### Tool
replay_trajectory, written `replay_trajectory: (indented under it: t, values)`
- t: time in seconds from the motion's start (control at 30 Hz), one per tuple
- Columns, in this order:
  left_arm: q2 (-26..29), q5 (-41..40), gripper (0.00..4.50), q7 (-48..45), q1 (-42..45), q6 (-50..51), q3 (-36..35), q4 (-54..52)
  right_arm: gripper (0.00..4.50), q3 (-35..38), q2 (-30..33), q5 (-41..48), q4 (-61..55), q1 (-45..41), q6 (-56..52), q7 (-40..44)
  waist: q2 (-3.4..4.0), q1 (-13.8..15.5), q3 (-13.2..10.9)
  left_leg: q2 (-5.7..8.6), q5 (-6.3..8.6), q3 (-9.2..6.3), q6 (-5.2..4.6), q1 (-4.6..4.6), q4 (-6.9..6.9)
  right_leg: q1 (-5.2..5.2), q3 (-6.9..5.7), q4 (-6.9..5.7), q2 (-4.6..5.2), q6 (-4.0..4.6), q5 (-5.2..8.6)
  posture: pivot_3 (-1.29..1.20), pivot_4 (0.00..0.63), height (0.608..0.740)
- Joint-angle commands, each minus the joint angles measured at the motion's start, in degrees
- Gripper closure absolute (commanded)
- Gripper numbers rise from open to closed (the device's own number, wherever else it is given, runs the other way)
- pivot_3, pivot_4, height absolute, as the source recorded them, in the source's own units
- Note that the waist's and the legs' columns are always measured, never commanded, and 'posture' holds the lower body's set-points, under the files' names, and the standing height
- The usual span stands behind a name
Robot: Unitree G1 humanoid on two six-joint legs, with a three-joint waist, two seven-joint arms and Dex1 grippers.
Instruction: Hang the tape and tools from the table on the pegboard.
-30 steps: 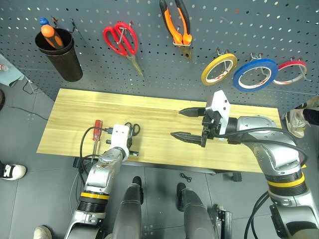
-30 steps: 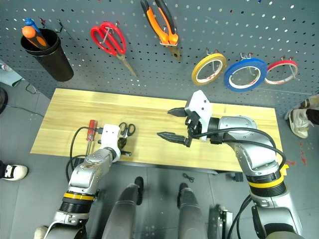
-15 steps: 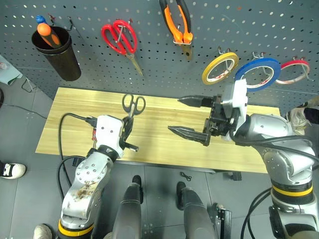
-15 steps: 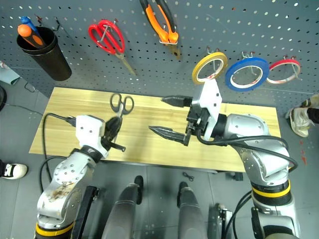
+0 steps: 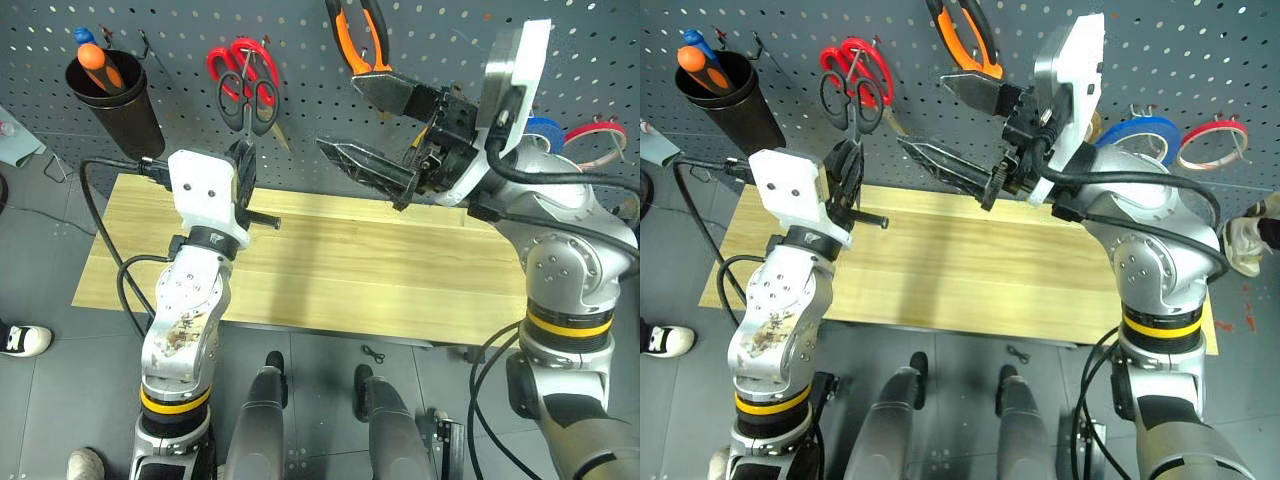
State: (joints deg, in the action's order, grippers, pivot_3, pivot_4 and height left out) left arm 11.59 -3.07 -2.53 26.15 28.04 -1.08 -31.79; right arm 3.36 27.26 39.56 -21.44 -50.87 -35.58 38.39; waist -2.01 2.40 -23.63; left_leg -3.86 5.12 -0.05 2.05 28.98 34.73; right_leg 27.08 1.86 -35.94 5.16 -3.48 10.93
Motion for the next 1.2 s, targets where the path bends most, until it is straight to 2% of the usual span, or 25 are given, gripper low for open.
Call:
replay_trajectory:
  t: [0.03, 0.2, 0.5, 0.57, 0.6, 0.77, 0.83, 0.97, 1.07, 1.2]
  values:
    - [-0.80, 1.51, 4.50, 0.82, 2.24, -3.85, 0.22, 1.63, 0.00, 0.58, -0.05, -0.78, -1.13, -0.69, 2.30, -0.16, 0.00, -0.04, 0.00, 0.00, 0.00, -0.01, 0.00, 0.00, 0.03, 0.00, -0.01, -0.02, 0.00, 0.00, 0.00, 0.09, 0.374, 0.740]
    - [-1.08, 1.71, 4.50, -0.41, 4.39, -6.58, 0.97, 5.68, 0.00, 0.40, 0.30, -1.68, -1.04, -0.44, 2.23, -0.37, -0.01, -0.10, 0.01, 0.00, -0.01, -0.02, 0.00, 0.00, 0.10, 0.00, -0.01, -0.08, 0.00, -0.01, -0.02, 0.07, 0.373, 0.740]
    - [-3.08, 1.62, 4.50, 1.07, 5.02, -4.80, 0.20, 9.91, 0.00, 0.27, 0.14, -2.85, -2.26, 0.17, 1.96, -1.42, -0.03, -0.22, 0.04, 0.00, -0.02, -0.03, 0.00, -0.01, 0.16, 0.00, -0.01, -0.18, 0.00, 0.00, -0.04, 0.06, 0.365, 0.740]
    - [-3.23, 1.49, 3.43, 1.19, 5.08, -4.97, -0.25, 10.66, 0.00, 0.18, 0.30, -2.85, -2.65, 0.42, 1.86, -1.54, -0.05, -0.22, 0.06, 0.00, -0.02, -0.03, 0.00, -0.01, 0.18, 0.00, -0.01, -0.20, -0.01, 0.00, -0.04, 0.06, 0.364, 0.740]
    - [-3.14, 1.46, 3.10, 0.94, 4.82, -5.12, -0.21, 10.70, 0.00, 0.03, 0.45, -2.90, -2.54, 0.54, 1.85, -1.32, -0.05, -0.24, 0.06, 0.00, -0.02, -0.03, 0.00, -0.01, 0.19, 0.00, -0.01, -0.21, -0.01, 0.00, -0.04, 0.06, 0.364, 0.740]
    - [-2.18, 1.63, 0.73, 0.36, 1.28, -3.87, -0.70, 10.49, 0.00, -0.46, 1.00, -2.91, -1.87, 1.80, 1.53, -0.08, -0.05, -0.29, 0.10, 0.00, -0.02, -0.03, -0.01, -0.01, 0.19, 0.00, -0.01, -0.22, -0.01, 0.01, -0.05, 0.06, 0.363, 0.740]
    - [-1.35, 1.40, 0.02, 0.38, -1.54, -3.03, -2.36, 11.31, 0.00, -1.68, 1.54, -3.23, -1.77, 3.88, 0.42, 0.61, -0.05, -0.31, 0.10, -0.01, -0.02, -0.03, -0.01, -0.02, 0.19, 0.00, -0.01, -0.25, -0.01, 0.02, -0.06, 0.07, 0.368, 0.740]
    - [2.31, -0.58, 0.02, -1.87, -5.62, 0.08, -6.87, 15.84, 0.00, -9.41, 4.48, -7.55, -1.87, 7.73, -1.75, 3.05, -0.06, -0.49, 0.19, -0.01, -0.02, -0.03, -0.01, -0.13, 0.15, -0.03, -0.01, -0.30, -0.02, 0.04, -0.06, 0.08, 0.383, 0.740]
    - [6.56, -3.63, 0.02, -5.14, -4.48, 4.06, -11.43, 22.28, 0.00, -14.44, 4.02, -9.45, -1.53, 7.65, -2.49, 4.63, -0.06, -0.91, 0.18, -0.05, -0.05, -0.03, -0.01, -0.15, 0.18, 0.00, -0.01, -0.37, -0.05, 0.03, -0.06, 0.08, 0.401, 0.740]
    - [11.54, -6.14, 0.02, -9.03, -1.27, 9.81, -13.48, 29.80, 0.00, -17.71, 2.78, -11.85, -0.39, 6.65, -1.84, 5.32, -0.06, -0.85, 0.18, -0.06, -0.13, -0.05, -0.06, -0.15, 0.19, 0.00, -0.01, -0.39, -0.06, -0.13, 0.02, 0.10, 0.418, 0.740]
